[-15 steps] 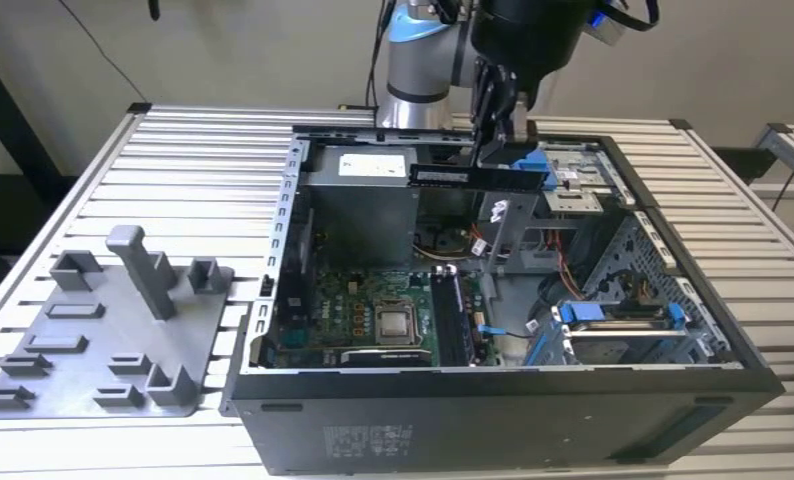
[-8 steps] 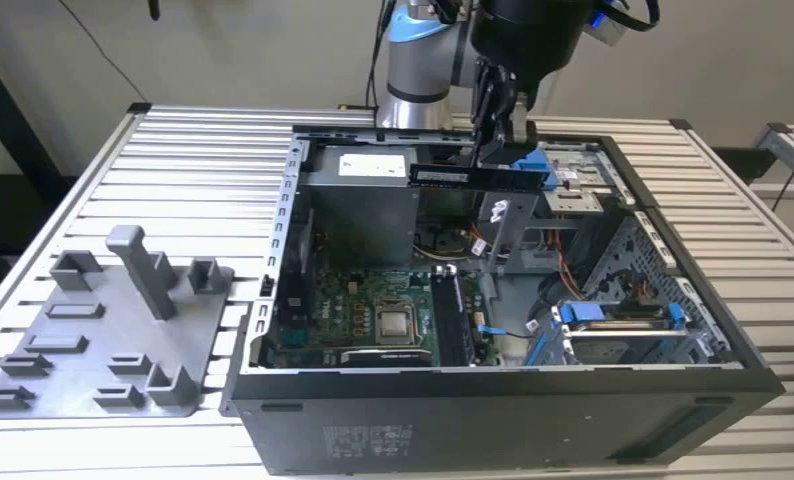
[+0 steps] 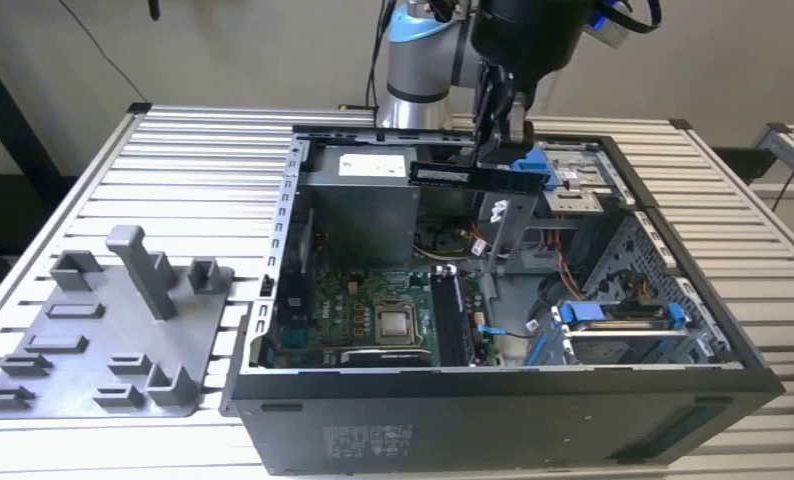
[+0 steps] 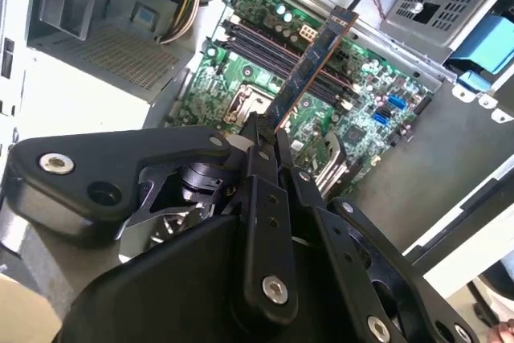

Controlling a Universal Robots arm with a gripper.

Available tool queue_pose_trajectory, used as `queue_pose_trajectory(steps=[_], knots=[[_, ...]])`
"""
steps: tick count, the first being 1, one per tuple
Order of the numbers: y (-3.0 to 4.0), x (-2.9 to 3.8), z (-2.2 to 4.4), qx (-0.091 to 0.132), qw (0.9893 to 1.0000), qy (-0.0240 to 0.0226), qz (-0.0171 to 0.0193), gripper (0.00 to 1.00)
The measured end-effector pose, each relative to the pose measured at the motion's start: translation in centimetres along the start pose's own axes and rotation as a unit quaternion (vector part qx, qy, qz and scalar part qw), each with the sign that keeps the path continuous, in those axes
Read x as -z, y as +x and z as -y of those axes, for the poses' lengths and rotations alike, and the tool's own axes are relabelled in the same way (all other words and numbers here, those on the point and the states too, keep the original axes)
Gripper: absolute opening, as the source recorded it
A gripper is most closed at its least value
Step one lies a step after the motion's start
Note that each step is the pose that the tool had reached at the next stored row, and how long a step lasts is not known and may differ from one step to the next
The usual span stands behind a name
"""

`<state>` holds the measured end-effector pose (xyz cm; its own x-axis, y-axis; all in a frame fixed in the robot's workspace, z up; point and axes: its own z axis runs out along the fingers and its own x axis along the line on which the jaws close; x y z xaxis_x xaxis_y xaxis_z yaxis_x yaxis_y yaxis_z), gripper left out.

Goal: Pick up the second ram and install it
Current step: 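Insert the second ram into the second slot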

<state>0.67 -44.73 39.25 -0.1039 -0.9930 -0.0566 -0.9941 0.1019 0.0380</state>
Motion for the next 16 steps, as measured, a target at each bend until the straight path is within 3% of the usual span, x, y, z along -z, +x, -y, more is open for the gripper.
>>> queue_pose_trajectory(steps=[5,8,9,16], knots=[[0.0,-0.02,0.0,-0.03,0.9996,0.0017,0.0011,0.14],[0.0,-0.03,0.0,-0.05,0.9988,0.0028,0.0019,0.14],[0.0,-0.04,0.0,-0.066,0.9978,0.0038,0.0025,0.14],[0.0,-0.05,0.0,-0.112,0.9937,0.0064,0.0042,0.14]])
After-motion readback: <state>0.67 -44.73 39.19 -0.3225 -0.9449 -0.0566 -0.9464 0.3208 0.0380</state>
